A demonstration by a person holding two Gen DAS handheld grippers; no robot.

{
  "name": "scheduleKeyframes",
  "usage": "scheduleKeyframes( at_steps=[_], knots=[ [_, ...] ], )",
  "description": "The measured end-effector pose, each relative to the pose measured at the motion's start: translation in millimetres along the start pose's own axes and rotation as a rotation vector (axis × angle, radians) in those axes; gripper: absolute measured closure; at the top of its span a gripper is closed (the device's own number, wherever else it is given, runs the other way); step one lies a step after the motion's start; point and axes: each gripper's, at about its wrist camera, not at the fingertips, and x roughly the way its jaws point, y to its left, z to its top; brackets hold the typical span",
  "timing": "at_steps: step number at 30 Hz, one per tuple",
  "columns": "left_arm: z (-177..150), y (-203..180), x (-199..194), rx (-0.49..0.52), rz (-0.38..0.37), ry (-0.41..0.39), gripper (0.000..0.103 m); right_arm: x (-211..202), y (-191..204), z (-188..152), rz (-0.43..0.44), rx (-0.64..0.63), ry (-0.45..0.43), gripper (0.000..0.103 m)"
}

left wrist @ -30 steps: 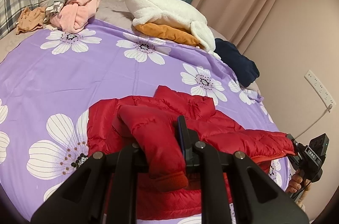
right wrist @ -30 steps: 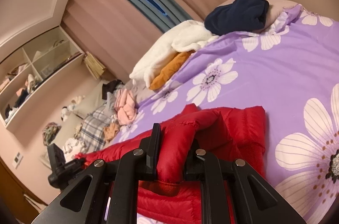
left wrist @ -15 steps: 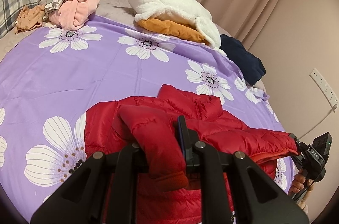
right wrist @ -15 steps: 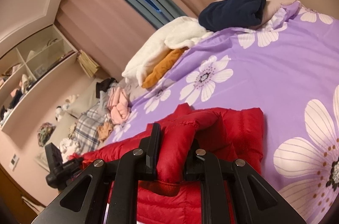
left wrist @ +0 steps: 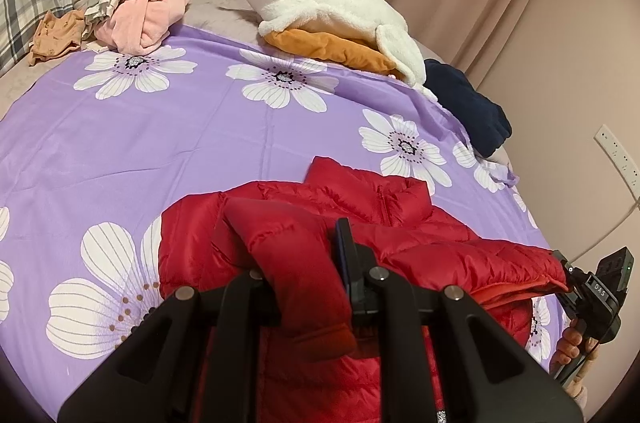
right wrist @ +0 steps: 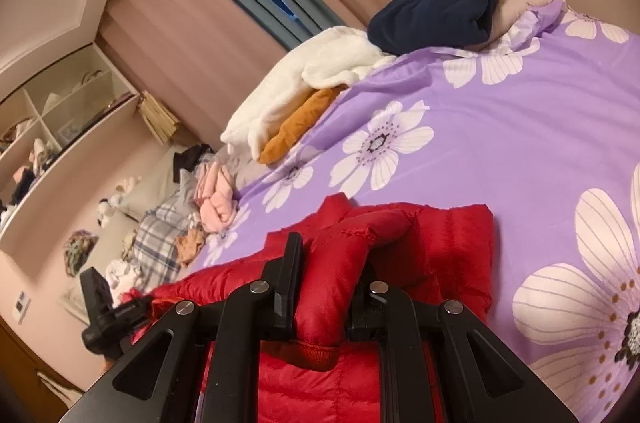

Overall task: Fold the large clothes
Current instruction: 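Carry the held hem with both tools further toward the collar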

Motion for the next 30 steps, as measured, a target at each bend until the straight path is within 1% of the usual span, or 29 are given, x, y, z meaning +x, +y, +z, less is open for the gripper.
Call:
scheduleKeyframes(
  at_steps=[8,30],
  knots=[
    [1.0,0.4,13.2,0.007,0.027,0.010,0.085,10.1,-5.9,3.7,-0.023,-0.006,0.017,0.087],
    [0.7,4.8,54.7,0.024,0.096,0.066,0.084,39.3,-34.2,7.1,-0.070,0.065,0.067,0.087]
  ],
)
